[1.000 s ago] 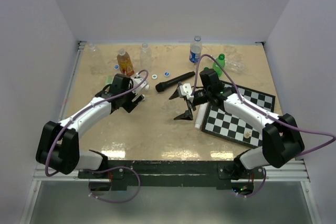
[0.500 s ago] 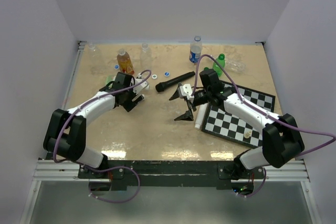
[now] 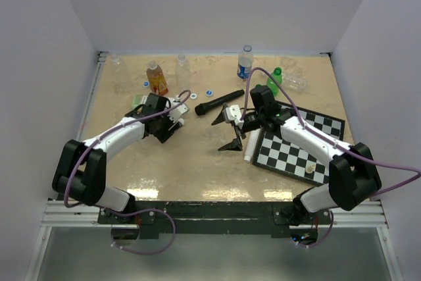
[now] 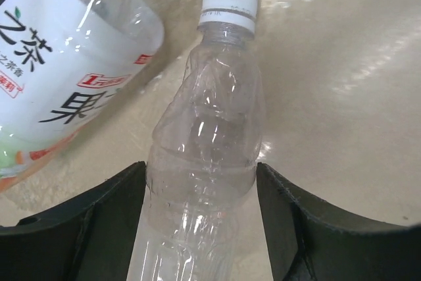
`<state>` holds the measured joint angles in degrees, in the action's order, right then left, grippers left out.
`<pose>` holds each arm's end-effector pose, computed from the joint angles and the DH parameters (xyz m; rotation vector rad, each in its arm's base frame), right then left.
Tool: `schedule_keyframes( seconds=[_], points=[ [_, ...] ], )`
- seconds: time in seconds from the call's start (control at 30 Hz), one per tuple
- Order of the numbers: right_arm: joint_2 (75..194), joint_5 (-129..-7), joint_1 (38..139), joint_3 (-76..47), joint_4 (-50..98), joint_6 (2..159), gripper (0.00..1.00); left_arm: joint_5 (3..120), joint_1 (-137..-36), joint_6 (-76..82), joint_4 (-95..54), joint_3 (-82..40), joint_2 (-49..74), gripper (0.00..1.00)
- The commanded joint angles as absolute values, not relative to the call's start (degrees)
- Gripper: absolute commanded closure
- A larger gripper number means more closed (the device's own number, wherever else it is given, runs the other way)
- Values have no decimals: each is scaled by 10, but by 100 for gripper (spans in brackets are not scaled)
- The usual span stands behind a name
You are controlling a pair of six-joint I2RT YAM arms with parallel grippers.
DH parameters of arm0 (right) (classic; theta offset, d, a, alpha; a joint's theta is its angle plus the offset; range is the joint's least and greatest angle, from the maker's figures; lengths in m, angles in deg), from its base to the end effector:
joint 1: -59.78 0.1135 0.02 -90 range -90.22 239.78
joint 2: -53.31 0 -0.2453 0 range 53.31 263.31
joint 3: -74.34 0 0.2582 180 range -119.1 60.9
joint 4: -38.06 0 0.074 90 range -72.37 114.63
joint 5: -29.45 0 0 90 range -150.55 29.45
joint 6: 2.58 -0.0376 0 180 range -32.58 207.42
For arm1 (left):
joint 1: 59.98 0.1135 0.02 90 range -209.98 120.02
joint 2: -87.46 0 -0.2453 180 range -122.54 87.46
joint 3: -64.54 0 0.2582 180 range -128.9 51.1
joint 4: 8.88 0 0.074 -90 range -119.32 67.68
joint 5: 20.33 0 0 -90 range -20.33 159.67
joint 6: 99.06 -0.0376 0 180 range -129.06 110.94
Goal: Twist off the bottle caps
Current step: Pick up the plastic bottle at the center of the board.
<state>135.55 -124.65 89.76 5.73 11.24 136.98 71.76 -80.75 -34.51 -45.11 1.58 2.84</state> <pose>0.2487 0.1825 0.2370 -1.6533 1.1199 1.0331 0.2775 -0.1038 0.1679 1.0010 2.3802 0.0774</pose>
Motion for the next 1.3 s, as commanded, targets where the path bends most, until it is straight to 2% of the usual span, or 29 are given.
schedule_keyframes(
  seconds=[0.0,0.17,0.33,0.5,0.57,0.83,0.9,1.0,1.07,1.17,1.27],
  points=[
    [1343,-1260,896,36,101,1385,2,630,-836,-332,-465,42,99,28],
    [1350,-1260,897,35,98,1387,2,622,-870,-340,-475,48,92,23],
    [1351,-1257,897,33,94,1390,2,634,-882,-336,-488,34,54,22],
    [1355,-1258,896,30,89,1392,2,669,-885,-322,-483,38,55,9],
    [1358,-1260,896,26,81,1398,2,680,-886,-319,-479,44,58,0],
    [1362,-1267,895,16,54,1413,2,677,-889,-320,-489,40,14,0],
    [1358,-1272,892,15,50,1415,2,675,-890,-321,-497,32,-3,3],
    [1357,-1274,889,14,49,1416,2,669,-890,-323,-500,29,-10,17],
    [1358,-1274,887,13,47,1417,2,664,-890,-324,-500,31,-4,32],
    [1357,-1273,883,12,43,1419,2,656,-890,-325,-499,26,11,46],
    [1355,-1273,876,11,41,1420,2,641,-894,-325,-498,19,46,55]
  ],
)
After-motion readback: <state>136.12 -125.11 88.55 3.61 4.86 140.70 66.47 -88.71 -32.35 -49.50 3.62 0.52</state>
